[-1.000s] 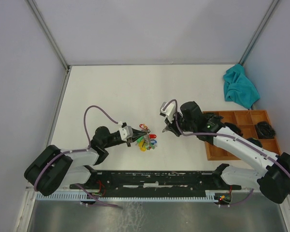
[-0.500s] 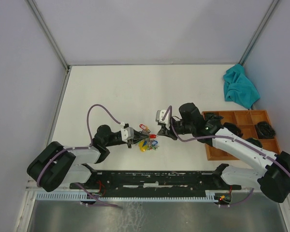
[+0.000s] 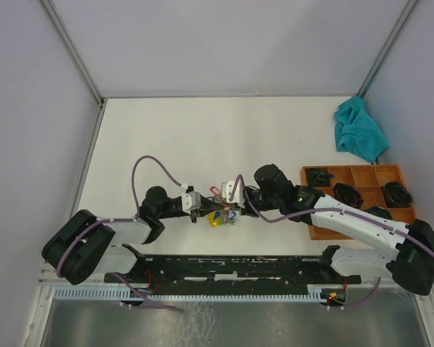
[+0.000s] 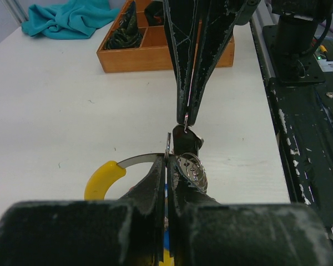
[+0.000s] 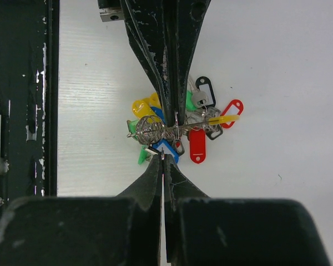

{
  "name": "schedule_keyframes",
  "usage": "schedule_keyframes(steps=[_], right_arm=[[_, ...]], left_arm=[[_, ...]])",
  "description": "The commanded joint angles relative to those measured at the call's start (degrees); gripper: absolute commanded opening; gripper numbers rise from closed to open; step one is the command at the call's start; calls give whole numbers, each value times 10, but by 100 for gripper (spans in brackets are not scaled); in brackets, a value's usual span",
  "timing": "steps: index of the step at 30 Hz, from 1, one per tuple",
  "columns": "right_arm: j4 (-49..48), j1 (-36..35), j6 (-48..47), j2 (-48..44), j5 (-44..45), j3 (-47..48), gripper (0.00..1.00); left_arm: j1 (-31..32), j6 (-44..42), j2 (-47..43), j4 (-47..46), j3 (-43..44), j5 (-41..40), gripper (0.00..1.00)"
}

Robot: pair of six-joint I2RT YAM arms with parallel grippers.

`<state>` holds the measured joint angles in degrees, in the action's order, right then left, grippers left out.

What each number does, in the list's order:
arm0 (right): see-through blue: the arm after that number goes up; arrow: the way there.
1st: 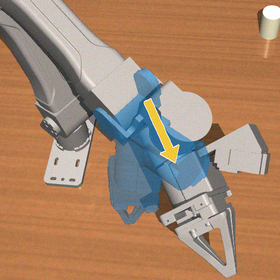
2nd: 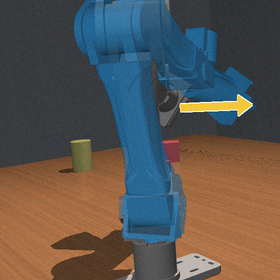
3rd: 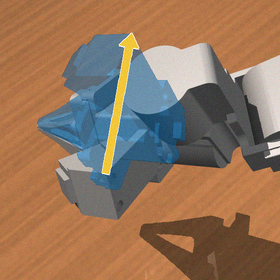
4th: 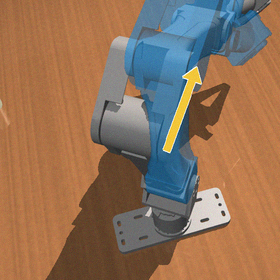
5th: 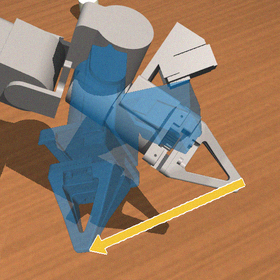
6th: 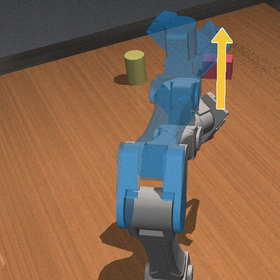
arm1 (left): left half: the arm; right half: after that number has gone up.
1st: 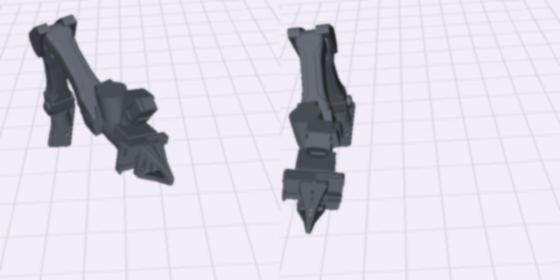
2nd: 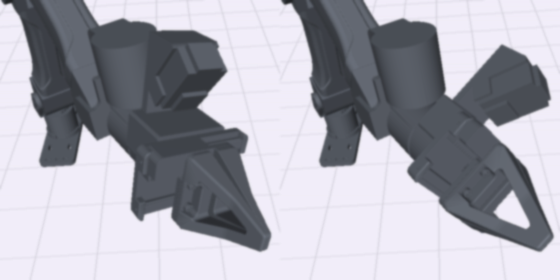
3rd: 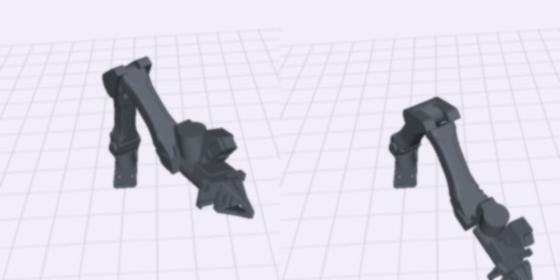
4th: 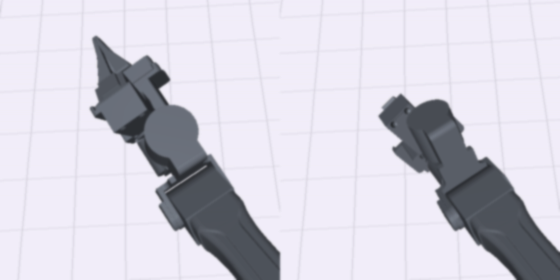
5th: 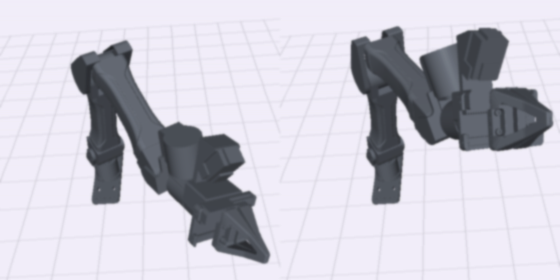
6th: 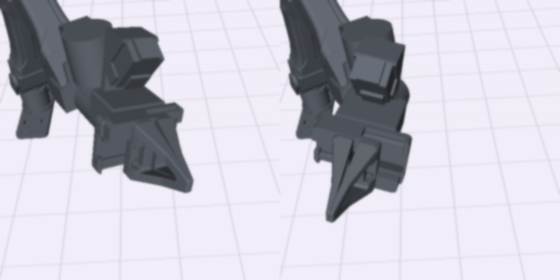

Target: Put the keys on the keyring

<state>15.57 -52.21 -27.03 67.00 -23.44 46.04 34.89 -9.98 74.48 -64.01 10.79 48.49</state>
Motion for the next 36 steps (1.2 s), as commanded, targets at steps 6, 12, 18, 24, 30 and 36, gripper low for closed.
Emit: schedule_keyframes(steps=[6, 12, 18, 24, 30, 36], right_arm=[[-20, -16, -19, 6, 38, 23, 1], [-23, -18, -21, 3, 42, 23, 1], [-26, -21, -19, 3, 48, 23, 1], [-31, -22, -17, 1, 57, 21, 1], [-35, -23, -16, -3, 59, 18, 1], [-34, -24, -18, -3, 57, 20, 1]], left_arm=[[3, 22, 4, -40, 23, 26, 3], [2, 24, 7, -40, 25, 31, 3], [2, 24, 7, -38, 27, 35, 3], [3, 26, 9, -38, 28, 37, 3], [3, 28, 10, -37, 29, 39, 3], [3, 30, 13, -38, 30, 37, 3]])
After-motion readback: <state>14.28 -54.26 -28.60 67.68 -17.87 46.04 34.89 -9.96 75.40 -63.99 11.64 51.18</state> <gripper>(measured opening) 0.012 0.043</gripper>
